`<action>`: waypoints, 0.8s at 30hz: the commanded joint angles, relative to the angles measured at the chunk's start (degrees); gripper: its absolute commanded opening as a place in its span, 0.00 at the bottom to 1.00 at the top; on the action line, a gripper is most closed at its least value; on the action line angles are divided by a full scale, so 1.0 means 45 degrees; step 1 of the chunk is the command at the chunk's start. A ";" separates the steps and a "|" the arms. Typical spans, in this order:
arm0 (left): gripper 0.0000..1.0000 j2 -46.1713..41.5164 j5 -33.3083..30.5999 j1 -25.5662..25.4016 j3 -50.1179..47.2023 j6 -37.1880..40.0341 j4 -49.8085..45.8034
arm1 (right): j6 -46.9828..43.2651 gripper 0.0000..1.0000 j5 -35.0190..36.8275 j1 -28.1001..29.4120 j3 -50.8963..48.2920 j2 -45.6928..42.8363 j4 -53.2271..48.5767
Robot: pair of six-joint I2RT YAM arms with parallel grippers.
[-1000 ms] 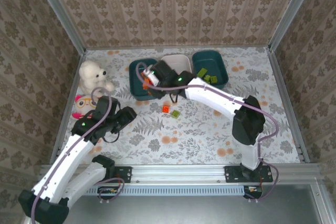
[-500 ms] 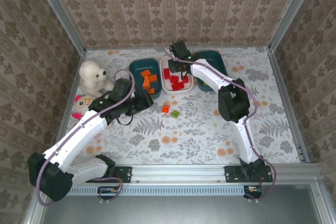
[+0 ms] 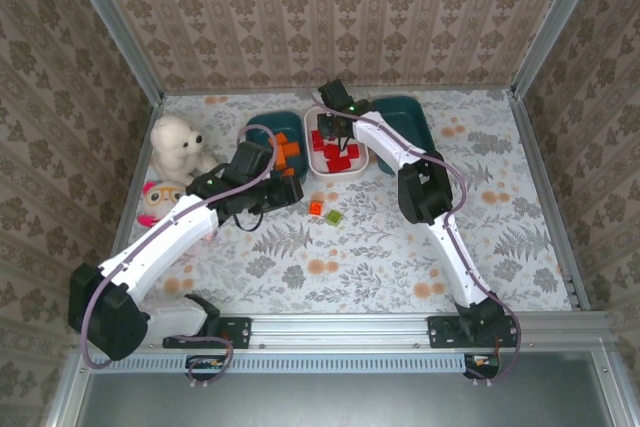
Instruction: Sort the legos into containers by color
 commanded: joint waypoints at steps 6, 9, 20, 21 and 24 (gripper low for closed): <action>0.67 0.0537 0.0269 -0.0054 0.0701 0.0550 0.0208 | 0.0167 0.52 0.0136 -0.0063 0.0571 -0.0240 -0.1147; 0.67 0.0661 0.0294 -0.0078 0.0723 0.0536 0.0215 | 0.0131 0.58 0.0115 -0.0044 0.0437 -0.0698 -0.1262; 0.68 0.1032 -0.0005 -0.0316 0.0369 0.0880 0.0336 | -0.0284 0.59 0.0348 -0.0120 -0.5175 -0.8221 0.1114; 0.68 0.1086 -0.0061 -0.0368 0.0302 0.0899 0.0387 | -0.0245 0.59 0.0348 -0.0122 -0.6122 -0.9167 0.1337; 0.69 0.1346 -0.0183 -0.0477 0.0123 0.0923 0.0610 | 0.0206 0.60 0.0128 -0.0103 -0.8980 -1.1594 0.2025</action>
